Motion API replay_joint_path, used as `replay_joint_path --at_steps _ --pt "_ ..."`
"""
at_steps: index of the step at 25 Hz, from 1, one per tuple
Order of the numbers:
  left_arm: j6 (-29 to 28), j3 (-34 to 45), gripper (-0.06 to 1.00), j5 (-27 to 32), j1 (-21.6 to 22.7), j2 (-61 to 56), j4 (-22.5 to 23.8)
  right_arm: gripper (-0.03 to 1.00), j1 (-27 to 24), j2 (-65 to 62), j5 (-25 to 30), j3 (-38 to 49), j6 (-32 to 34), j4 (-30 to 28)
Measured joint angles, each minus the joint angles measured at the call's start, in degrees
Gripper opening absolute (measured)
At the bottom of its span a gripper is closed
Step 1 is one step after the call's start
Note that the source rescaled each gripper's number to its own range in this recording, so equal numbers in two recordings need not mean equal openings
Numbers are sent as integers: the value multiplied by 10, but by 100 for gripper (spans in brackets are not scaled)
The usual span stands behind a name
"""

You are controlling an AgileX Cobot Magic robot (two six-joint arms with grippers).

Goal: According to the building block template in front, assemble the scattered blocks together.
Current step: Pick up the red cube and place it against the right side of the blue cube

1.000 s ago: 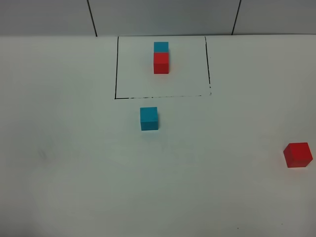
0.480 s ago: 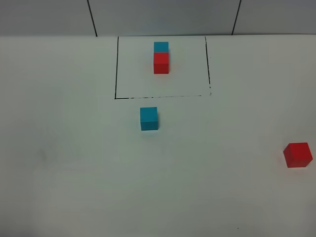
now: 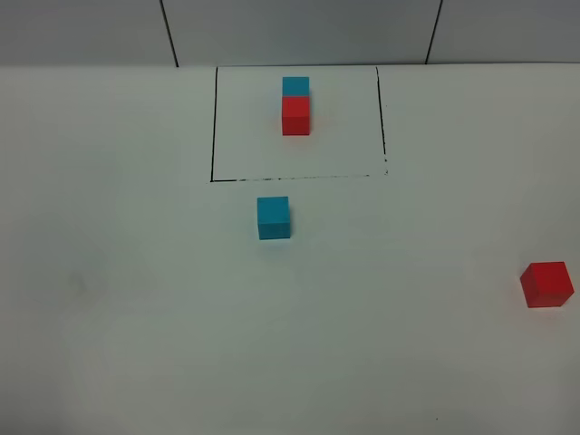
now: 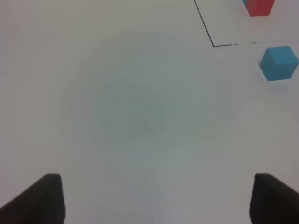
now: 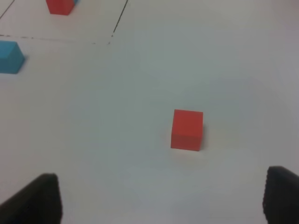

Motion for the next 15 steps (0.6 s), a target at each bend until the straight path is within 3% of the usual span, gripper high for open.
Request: replay_joint_path --at_steps 15 --pt "-1 0 69 0 0 0 0 74 0 0 0 0 0 0"
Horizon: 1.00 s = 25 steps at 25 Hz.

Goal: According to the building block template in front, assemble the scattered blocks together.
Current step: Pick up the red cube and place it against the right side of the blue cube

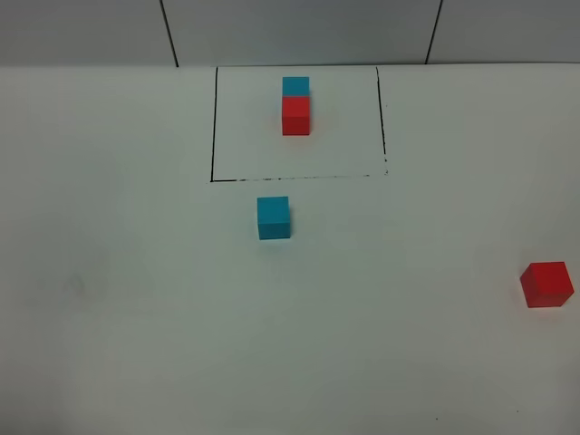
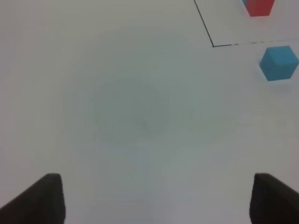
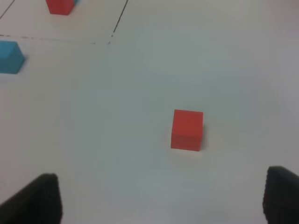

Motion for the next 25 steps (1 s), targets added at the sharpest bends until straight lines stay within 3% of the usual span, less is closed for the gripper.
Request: replay_joint_path --at_steps 9,16,20,25 --pt "0 0 69 0 0 0 0 74 0 62 -3 -2 29 -11" --pt "0 0 69 0 0 0 0 74 0 359 -84 -66 54 -49" --pt "0 0 69 0 0 0 0 74 -1 575 -102 -136 57 -55" --pt "0 0 69 0 0 0 0 74 -56 769 -127 -195 41 -31"
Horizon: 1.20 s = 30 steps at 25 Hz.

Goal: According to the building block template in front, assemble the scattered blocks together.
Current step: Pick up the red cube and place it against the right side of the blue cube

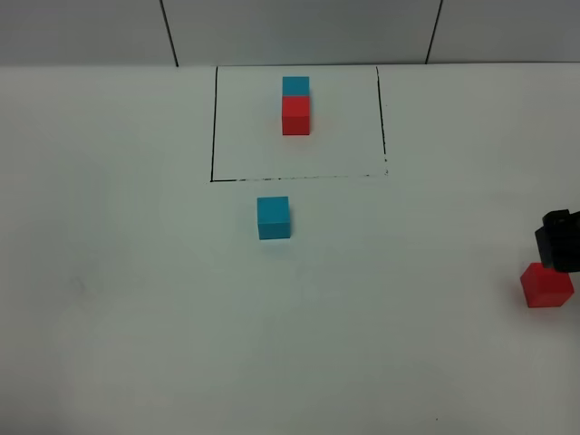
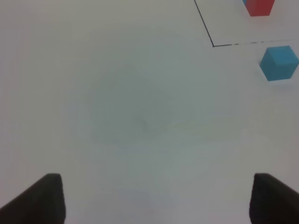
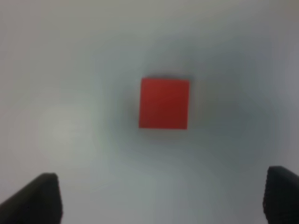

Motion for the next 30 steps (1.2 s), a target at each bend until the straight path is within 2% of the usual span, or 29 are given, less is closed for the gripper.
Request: replay_joint_path --at_steps 4,7,9,24,27,30 --pt "0 0 69 0 0 0 0 74 -50 78 -32 0 -81 60" --pt "0 0 69 0 0 0 0 74 -64 117 -47 0 -147 109" --pt "0 0 69 0 0 0 0 74 -65 132 -53 0 -177 120" --pt "0 0 69 0 0 0 0 74 -67 235 -118 -1 -190 119" --pt "0 0 69 0 0 0 0 66 -67 250 -123 -1 -183 117" --pt "0 0 69 0 0 0 0 42 -67 255 -127 -1 -173 114"
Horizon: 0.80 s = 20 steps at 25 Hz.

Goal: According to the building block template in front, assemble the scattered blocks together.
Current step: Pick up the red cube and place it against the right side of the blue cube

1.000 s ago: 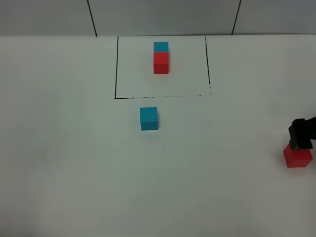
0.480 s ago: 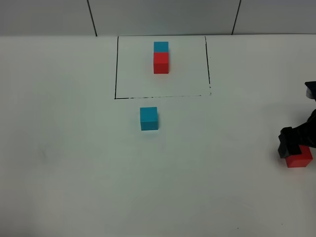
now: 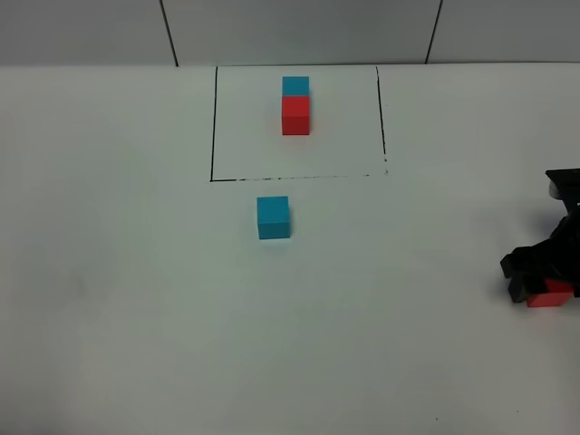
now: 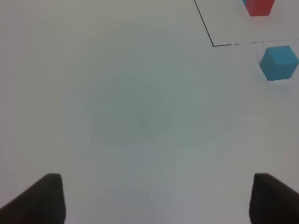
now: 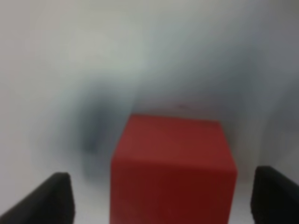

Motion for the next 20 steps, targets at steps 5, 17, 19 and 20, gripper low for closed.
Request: replay_joint_path --at_steps 5,17,19,20 --pt "0 0 69 0 0 0 0 2 0 0 -1 -1 11 -12" --pt "2 0 69 0 0 0 0 2 194 5 108 -141 -250 -94" --pt "2 0 69 0 0 0 0 2 232 40 157 -195 -294 -109" --pt "2 0 69 0 0 0 0 2 249 63 186 -225 -317 -113"
